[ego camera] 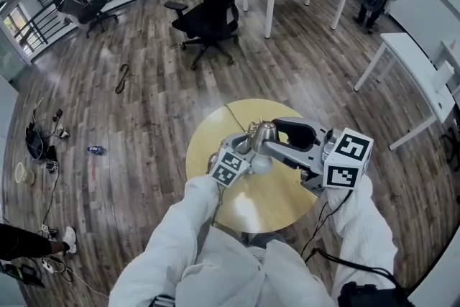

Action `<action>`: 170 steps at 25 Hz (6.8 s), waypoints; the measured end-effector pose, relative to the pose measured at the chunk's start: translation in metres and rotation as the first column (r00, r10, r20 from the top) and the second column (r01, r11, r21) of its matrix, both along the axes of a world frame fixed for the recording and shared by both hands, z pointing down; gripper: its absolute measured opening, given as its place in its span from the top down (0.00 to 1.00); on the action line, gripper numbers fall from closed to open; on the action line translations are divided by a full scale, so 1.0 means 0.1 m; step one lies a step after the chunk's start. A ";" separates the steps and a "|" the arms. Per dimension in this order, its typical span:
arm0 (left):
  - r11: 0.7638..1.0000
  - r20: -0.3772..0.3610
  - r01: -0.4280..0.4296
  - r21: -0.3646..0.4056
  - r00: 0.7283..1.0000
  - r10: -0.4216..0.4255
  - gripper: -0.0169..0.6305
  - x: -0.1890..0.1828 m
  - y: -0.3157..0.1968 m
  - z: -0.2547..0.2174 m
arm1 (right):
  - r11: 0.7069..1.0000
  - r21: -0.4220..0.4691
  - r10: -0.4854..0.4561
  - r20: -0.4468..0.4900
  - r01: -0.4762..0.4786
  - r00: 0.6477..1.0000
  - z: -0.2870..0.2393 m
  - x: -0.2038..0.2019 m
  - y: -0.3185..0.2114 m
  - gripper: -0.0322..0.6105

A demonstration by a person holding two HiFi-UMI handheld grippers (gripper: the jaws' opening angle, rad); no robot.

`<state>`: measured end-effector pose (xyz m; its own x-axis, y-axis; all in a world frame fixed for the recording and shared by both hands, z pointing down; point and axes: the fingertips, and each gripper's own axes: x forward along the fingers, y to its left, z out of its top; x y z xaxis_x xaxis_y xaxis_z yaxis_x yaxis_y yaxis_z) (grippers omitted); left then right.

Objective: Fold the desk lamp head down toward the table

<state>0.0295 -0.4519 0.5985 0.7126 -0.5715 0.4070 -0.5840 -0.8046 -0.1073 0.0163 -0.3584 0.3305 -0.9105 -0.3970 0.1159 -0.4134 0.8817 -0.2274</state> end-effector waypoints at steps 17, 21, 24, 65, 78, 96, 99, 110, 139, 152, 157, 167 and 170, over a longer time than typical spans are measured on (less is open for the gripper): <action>1.000 -0.006 0.023 -0.009 1.000 -0.024 0.76 0.02 -0.03 0.02 | 0.963 0.270 -0.058 0.120 0.024 0.991 0.49 0.03 0.66 0.63; 1.000 0.003 0.019 -0.008 1.000 -0.019 0.76 0.01 -0.05 0.03 | 0.941 0.335 -0.081 0.089 0.047 0.993 0.62 -0.02 0.80 0.63; 1.000 0.015 0.001 -0.013 1.000 -0.001 0.76 0.02 -0.05 0.03 | 0.929 0.369 -0.078 0.088 0.041 0.993 0.70 -0.03 0.86 0.63; 1.000 0.027 -0.018 -0.007 0.999 0.018 0.76 0.09 -0.11 0.06 | 0.842 0.474 -0.087 -0.351 0.257 0.932 2.97 0.01 0.75 0.68; 0.998 -0.034 -0.061 -0.009 0.998 0.061 0.77 0.11 0.01 0.06 | 0.839 0.491 -0.055 -0.351 0.234 0.935 3.15 0.01 0.67 0.70; 1.000 0.040 0.005 -0.029 0.999 -0.004 0.74 0.03 -0.05 0.24 | 0.856 0.459 -0.031 -0.411 0.236 0.911 2.96 -0.01 0.73 0.71; 0.997 0.025 0.043 -0.064 0.999 -0.041 0.74 -0.04 0.01 0.20 | 0.883 0.434 0.005 -0.386 0.177 0.922 2.83 0.06 0.72 0.71; 0.887 -0.114 0.461 -0.033 0.880 -0.461 0.79 -0.99 0.39 -0.12 | 0.836 0.298 0.511 -0.113 -0.462 0.852 2.14 0.76 0.09 0.73; 0.889 -0.182 0.437 -0.138 0.871 -0.456 0.97 -0.41 2.27 -0.44 | 0.747 0.098 0.665 -0.136 -0.658 0.735 2.17 0.71 1.15 0.93; 0.887 -0.166 0.450 -0.101 0.872 -0.461 0.97 -0.87 3.72 -0.55 | 0.735 0.147 0.678 -0.163 -0.662 0.717 2.12 0.34 2.69 0.93; 0.869 -0.172 0.485 -0.098 0.852 -0.495 0.97 -0.94 3.91 -0.59 | 0.748 0.163 0.663 -0.162 -0.643 0.731 2.04 0.26 2.94 0.93; 0.857 -0.189 0.509 -0.081 0.836 -0.514 0.97 -0.87 3.89 -0.74 | 0.765 0.163 0.644 -0.156 -0.624 0.749 1.89 0.27 2.91 0.93; 0.861 -0.185 0.504 -0.069 0.842 -0.507 0.97 -0.80 3.85 -0.75 | 0.764 0.167 0.645 -0.149 -0.623 0.750 1.89 0.33 2.88 0.93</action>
<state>-0.0502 -0.0668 0.5236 0.3908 -0.8678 0.3070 -0.9178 -0.3927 0.0582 0.0490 -0.0703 0.5191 -0.4094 -0.8940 0.1822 -0.9101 0.4143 -0.0125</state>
